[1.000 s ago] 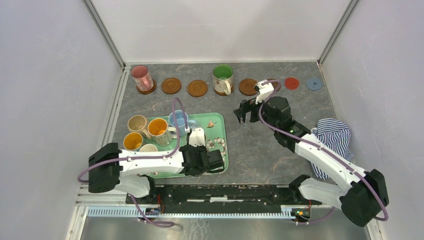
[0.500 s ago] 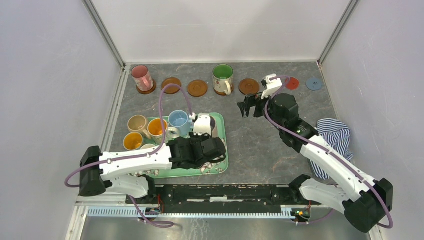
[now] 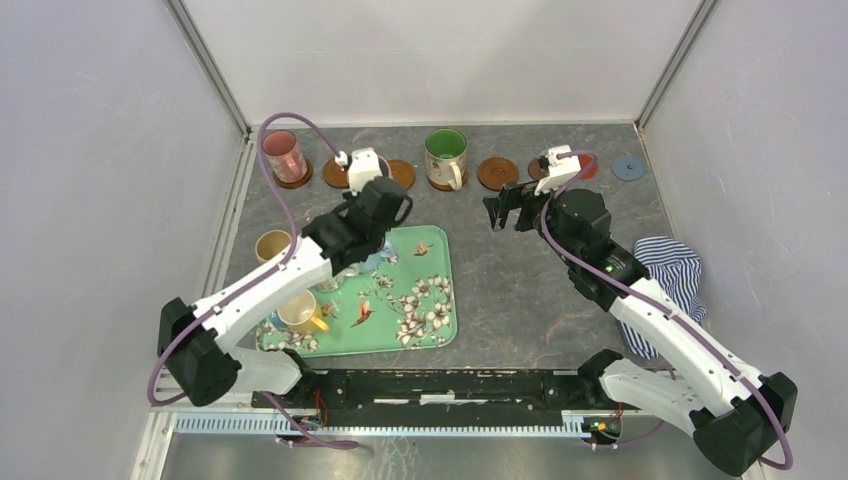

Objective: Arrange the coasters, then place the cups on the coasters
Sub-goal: Place the cup on the coaster.

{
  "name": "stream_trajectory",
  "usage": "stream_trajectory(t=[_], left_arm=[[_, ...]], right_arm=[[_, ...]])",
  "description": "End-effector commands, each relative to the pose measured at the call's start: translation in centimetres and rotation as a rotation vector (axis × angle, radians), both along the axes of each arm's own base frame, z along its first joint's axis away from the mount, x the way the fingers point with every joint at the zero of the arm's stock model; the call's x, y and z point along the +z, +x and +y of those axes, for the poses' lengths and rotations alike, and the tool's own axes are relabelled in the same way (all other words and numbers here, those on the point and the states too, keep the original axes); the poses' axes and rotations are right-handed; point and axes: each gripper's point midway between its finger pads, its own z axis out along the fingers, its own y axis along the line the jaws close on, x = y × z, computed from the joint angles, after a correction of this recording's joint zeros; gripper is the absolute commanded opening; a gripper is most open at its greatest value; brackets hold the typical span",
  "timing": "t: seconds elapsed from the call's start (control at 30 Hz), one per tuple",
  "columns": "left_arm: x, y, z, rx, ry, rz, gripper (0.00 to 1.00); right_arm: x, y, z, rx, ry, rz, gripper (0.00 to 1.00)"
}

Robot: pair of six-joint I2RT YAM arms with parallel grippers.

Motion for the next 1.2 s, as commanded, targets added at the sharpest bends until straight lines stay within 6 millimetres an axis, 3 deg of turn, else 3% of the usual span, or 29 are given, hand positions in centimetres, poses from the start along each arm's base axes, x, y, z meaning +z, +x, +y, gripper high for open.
stream_trajectory(t=[0.0, 0.2, 0.4, 0.67, 0.9, 1.17], left_arm=[[6.1, 6.3, 1.3, 0.046, -0.044, -0.193, 0.02], [4.9, 11.0, 4.1, 0.1, -0.015, -0.187, 0.02], [2.4, 16.0, 7.3, 0.154, 0.018, -0.147, 0.02], [-1.5, 21.3, 9.7, 0.19, 0.034, -0.08, 0.02], [-3.9, 24.1, 11.2, 0.21, 0.049, -0.035, 0.02], [-6.1, 25.3, 12.3, 0.218, 0.056, 0.007, 0.02]], right_arm=[[2.5, -0.1, 0.1, -0.003, 0.054, -0.052, 0.98], [2.4, -0.2, -0.2, -0.006, 0.038, -0.062, 0.98], [2.5, -0.5, -0.4, -0.001, 0.025, -0.072, 0.98], [1.7, -1.0, -1.0, -0.007, 0.004, -0.058, 0.98], [2.3, -1.1, -1.9, -0.03, -0.038, -0.084, 0.98], [2.2, -1.0, -1.8, -0.023, -0.059, -0.09, 0.98]])
